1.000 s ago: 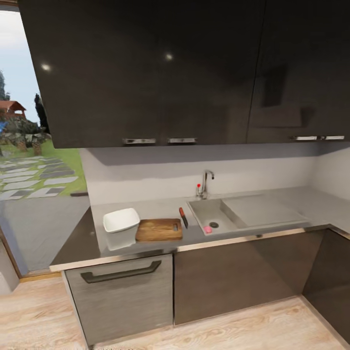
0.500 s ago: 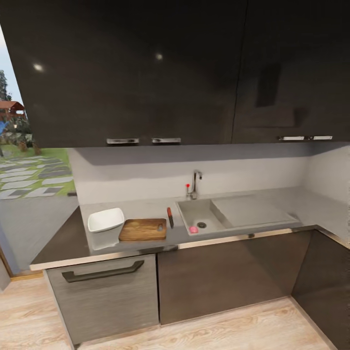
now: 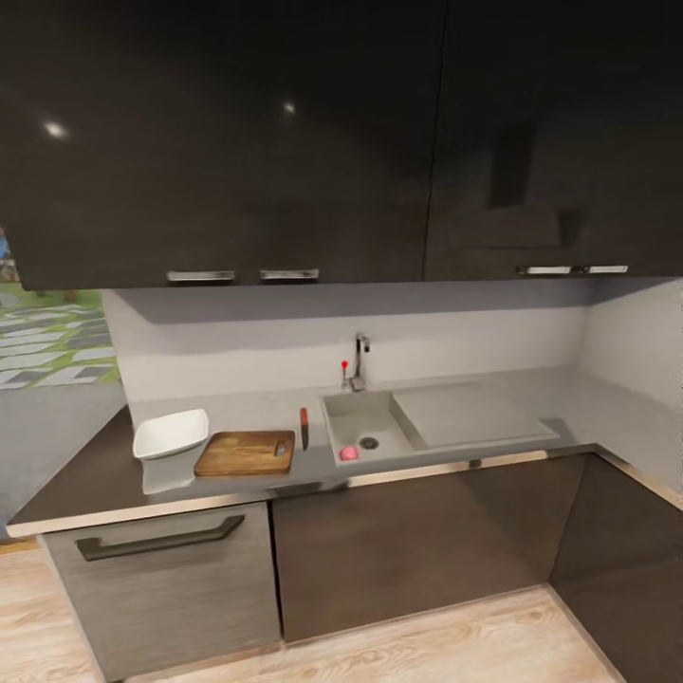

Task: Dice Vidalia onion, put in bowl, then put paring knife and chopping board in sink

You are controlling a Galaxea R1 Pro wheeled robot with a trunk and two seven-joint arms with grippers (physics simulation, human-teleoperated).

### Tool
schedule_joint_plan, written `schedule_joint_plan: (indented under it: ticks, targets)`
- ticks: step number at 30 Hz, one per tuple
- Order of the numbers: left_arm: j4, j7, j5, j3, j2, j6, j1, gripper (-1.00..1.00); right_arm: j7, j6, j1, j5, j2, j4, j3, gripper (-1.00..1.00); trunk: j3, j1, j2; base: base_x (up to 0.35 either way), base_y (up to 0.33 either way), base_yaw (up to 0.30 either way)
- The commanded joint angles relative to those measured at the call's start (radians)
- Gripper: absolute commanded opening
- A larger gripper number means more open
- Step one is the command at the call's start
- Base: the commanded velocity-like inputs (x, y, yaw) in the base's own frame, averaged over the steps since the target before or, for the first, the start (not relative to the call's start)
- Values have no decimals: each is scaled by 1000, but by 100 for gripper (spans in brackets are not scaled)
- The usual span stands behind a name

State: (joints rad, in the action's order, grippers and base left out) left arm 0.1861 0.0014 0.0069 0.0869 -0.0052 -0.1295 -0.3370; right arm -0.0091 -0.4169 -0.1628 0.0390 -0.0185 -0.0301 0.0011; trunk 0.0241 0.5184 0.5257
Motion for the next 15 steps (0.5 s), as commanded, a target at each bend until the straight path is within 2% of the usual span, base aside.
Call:
schedule_joint_plan:
  ticks: [1,6,15]
  targets:
    - [2,0,1,5,-1,-1,-1,100,-1,-2,0,4,0,1,0,100,0,1,0,177,-278,0]
    - [4,0,1,5,-1,-1,-1,100,-4,-2,0,4,0,1,0,100,0,1,0,188,-273,44]
    - [9,0,1,5,0,-1,-1,100,-5,-2,0,4,0,1,-1,100,0,1,0,193,-259,191]
